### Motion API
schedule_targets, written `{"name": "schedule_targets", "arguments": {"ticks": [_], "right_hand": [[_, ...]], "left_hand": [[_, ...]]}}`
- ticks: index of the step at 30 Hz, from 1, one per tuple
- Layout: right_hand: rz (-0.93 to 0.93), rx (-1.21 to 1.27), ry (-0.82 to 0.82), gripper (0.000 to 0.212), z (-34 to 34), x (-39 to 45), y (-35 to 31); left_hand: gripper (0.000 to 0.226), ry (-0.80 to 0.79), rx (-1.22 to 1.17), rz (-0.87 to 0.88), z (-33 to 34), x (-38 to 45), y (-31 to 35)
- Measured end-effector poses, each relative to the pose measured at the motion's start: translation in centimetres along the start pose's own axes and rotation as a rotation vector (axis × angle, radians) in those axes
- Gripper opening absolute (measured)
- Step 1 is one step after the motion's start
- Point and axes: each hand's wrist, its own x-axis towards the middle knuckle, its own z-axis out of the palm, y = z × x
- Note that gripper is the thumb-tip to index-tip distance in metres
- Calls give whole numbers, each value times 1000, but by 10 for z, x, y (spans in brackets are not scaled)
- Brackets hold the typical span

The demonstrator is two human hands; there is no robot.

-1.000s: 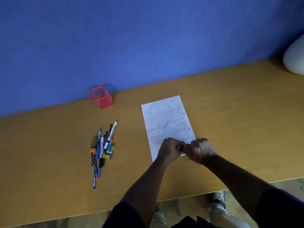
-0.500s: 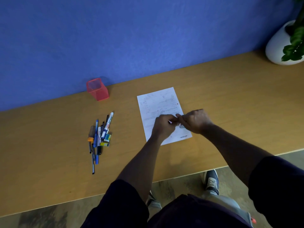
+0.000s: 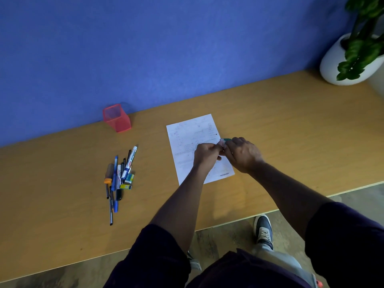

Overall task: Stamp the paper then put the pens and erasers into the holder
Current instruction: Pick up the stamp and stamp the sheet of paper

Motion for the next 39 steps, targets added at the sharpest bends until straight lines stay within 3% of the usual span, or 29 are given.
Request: {"name": "schedule_targets", "arguments": {"ticks": [11,28,32,39], "right_hand": [[78,64,-80,31,12,-1,14],[250,85,6,27,22,57,81],[258,52,5,32,25,78,99],[286,53,13,33,31,116,140]], "left_hand": [[17,89,-90,-185,24,30,17],[11,172,-75,-98,77,124,56],[14,196,26,-29,87,147,68],[21,98,241,92,102,184,82]]}}
